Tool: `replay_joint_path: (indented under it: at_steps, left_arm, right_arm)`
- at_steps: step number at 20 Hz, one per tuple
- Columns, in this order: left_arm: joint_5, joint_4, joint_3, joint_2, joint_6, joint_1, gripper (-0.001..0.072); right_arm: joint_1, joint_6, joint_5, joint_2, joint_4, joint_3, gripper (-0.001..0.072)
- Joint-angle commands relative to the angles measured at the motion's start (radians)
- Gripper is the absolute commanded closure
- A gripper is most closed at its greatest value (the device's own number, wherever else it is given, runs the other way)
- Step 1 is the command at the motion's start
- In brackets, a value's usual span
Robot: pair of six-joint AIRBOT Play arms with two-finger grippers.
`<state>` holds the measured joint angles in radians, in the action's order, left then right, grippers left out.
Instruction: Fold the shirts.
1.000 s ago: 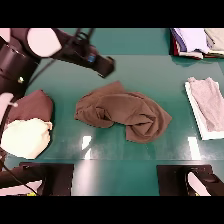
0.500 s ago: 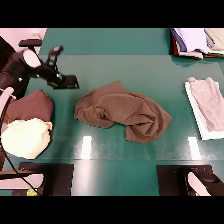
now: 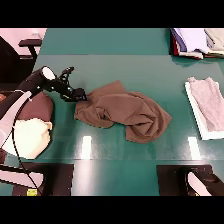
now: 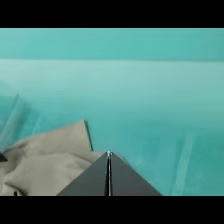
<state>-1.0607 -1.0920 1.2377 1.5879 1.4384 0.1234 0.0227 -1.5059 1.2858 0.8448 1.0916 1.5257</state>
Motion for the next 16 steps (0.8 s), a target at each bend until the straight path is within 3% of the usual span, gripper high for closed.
replay_joint_path:
  at_steps: [1, 2, 3, 7, 12, 13, 14, 16]
  left_arm:
    - [0.019, 0.009, 0.005, 0.014, 0.003, 0.020, 0.0135]
    - [0.005, 0.005, 0.018, 0.014, 0.001, 0.019, 0.0435]
    - [-0.005, 0.003, 0.037, 0.010, 0.001, 0.016, 0.0662]
    - [0.005, -0.031, 0.136, -0.048, -0.005, 0.006, 0.0685]
    - [0.004, -0.066, 0.230, -0.104, -0.045, 0.007, 0.0685]
    - [0.003, -0.067, 0.231, -0.105, -0.045, 0.007, 0.0685]
    - [0.002, -0.068, 0.231, -0.104, -0.044, 0.007, 0.0685]
    - [0.003, -0.067, 0.231, -0.103, -0.044, 0.007, 0.0685]
  right_arm:
    - [0.002, 0.000, 0.056, 0.029, -0.001, 0.000, 0.0696]
    - [0.002, 0.000, 0.078, 0.039, -0.001, 0.000, 0.0695]
    - [0.001, -0.002, 0.111, 0.051, -0.001, -0.001, 0.0695]
    - [-0.005, -0.004, 0.229, 0.089, 0.010, -0.077, 0.0695]
    - [-0.145, -0.005, 0.152, 0.092, 0.005, -0.476, 0.0687]
    - [-0.180, -0.004, 0.118, 0.099, 0.000, -0.555, 0.0527]
    - [-0.209, -0.004, 0.086, 0.118, -0.002, -0.631, 0.0288]
    - [-0.232, 0.008, 0.032, 0.177, -0.008, -0.735, 0.0262]
